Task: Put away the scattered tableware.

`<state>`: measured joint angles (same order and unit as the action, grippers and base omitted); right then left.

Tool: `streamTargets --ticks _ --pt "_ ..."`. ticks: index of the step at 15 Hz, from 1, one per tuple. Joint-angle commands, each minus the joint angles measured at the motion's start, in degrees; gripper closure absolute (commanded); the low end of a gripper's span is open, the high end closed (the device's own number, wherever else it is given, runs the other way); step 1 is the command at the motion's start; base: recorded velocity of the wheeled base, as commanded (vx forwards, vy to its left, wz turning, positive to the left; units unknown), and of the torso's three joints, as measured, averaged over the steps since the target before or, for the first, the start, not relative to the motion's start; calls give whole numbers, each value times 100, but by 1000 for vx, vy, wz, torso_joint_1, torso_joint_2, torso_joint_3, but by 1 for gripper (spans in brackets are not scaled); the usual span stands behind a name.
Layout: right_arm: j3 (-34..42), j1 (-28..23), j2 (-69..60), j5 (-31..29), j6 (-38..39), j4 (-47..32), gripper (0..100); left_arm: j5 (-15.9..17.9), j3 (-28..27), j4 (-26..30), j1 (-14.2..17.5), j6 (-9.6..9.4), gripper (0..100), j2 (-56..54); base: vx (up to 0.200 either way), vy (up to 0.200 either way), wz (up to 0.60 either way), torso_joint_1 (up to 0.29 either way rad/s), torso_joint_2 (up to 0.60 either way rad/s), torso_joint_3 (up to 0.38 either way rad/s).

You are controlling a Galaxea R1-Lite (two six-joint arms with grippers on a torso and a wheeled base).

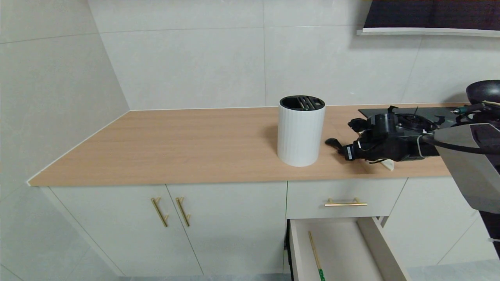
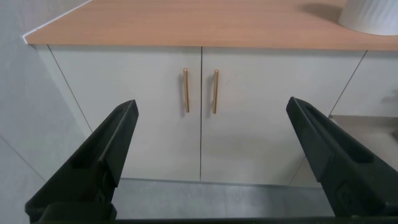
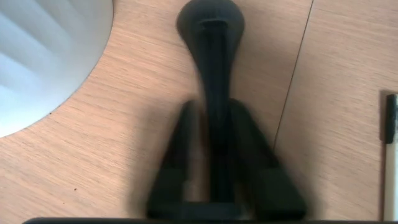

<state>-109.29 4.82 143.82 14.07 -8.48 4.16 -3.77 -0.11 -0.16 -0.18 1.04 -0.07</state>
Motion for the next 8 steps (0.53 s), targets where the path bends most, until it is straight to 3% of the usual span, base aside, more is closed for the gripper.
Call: streamTargets --ticks 1,5,7,8 --pt "-22 2 93 -1 -4 -29 100 -1 2 -2 1 2 0 7 0 0 0 0 0 0" --pt "-66 2 -258 -124 216 -108 100 -1 2 -2 1 2 0 7 0 0 0 0 0 0" --pt "268 19 -1014 -554 919 -389 100 -1 2 -2 1 2 0 7 0 0 0 0 0 0" --pt "804 19 -1682 -792 1156 -539 100 -1 2 -2 1 2 0 7 0 0 0 0 0 0"
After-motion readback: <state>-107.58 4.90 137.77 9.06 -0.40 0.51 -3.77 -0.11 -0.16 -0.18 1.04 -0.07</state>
